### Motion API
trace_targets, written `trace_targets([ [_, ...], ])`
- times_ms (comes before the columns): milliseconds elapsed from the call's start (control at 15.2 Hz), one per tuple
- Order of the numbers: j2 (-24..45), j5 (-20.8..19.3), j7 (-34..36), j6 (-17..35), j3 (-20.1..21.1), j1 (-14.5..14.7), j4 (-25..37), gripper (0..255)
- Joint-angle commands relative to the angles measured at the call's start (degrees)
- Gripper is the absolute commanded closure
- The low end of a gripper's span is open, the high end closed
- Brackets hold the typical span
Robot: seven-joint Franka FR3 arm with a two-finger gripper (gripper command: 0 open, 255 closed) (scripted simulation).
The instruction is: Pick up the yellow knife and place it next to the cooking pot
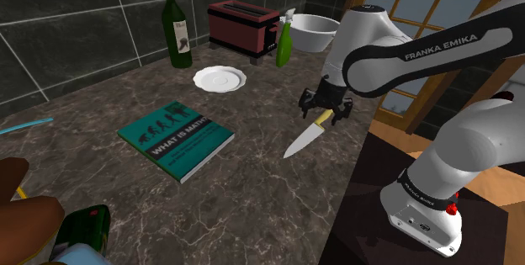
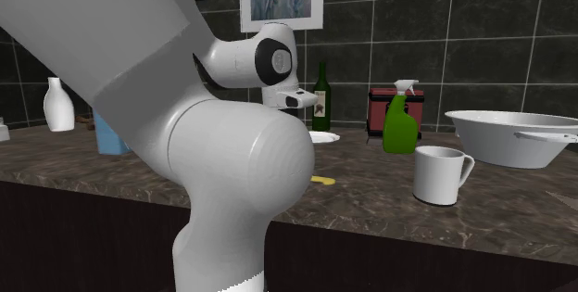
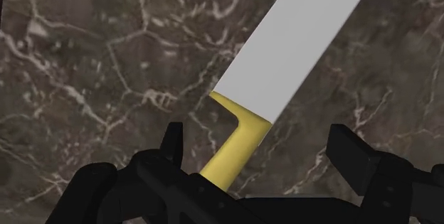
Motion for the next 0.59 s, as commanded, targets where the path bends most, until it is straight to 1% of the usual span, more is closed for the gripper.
trace_targets([
  [0,0.36,0.17,0.1,0.67,0.25,0.07,-0.26,0],
  [396,0.36,0.16,0.1,0.66,0.24,0.06,-0.25,0],
  [462,0.36,0.16,0.1,0.66,0.24,0.06,-0.25,255],
  [528,0.36,0.16,0.1,0.66,0.24,0.06,-0.25,255],
])
